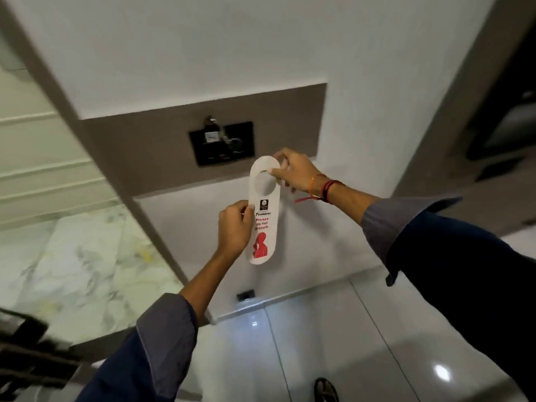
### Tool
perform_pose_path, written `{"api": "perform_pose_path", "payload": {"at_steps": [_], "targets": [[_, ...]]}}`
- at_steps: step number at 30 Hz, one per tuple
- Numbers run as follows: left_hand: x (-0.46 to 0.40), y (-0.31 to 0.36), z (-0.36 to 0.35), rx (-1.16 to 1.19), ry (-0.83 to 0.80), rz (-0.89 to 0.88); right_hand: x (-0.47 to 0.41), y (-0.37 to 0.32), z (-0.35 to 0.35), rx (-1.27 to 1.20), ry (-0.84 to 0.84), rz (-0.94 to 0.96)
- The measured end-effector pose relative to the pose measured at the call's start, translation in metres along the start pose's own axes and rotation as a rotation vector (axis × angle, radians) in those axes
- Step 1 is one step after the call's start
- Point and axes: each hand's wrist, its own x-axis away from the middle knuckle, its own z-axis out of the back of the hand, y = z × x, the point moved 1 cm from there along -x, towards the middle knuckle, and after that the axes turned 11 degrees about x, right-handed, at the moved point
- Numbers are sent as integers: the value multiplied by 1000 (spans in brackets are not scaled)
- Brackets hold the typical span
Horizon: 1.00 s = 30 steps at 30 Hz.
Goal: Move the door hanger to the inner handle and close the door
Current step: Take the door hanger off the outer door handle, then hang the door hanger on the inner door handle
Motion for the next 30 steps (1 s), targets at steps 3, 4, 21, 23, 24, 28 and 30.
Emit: {"api": "perform_pose_path", "payload": {"at_steps": [3, 4, 21, 23, 24, 28, 30], "targets": [[-16, 14, -75, 125, -111, 34, 26, 98, 32, -72, 35, -231], [-21, 21, -101, 156, -153, 47, 35, 129, 41, -118, 12, -301], [-80, 41, -598, 104, -622, 303, 122, 564, 133, -601, 377, -1014], [-88, 37, -635, 55, -667, 262, 116, 597, 136, -621, 449, -1081], [-92, 33, -655, 50, -697, 245, 111, 615, 138, -609, 490, -1112], [-109, 19, -712, 6, -719, 181, 92, 667, 140, -560, 615, -1173], [-119, 8, -738, -26, -718, 139, 82, 693, 135, -540, 629, -1189]]}}
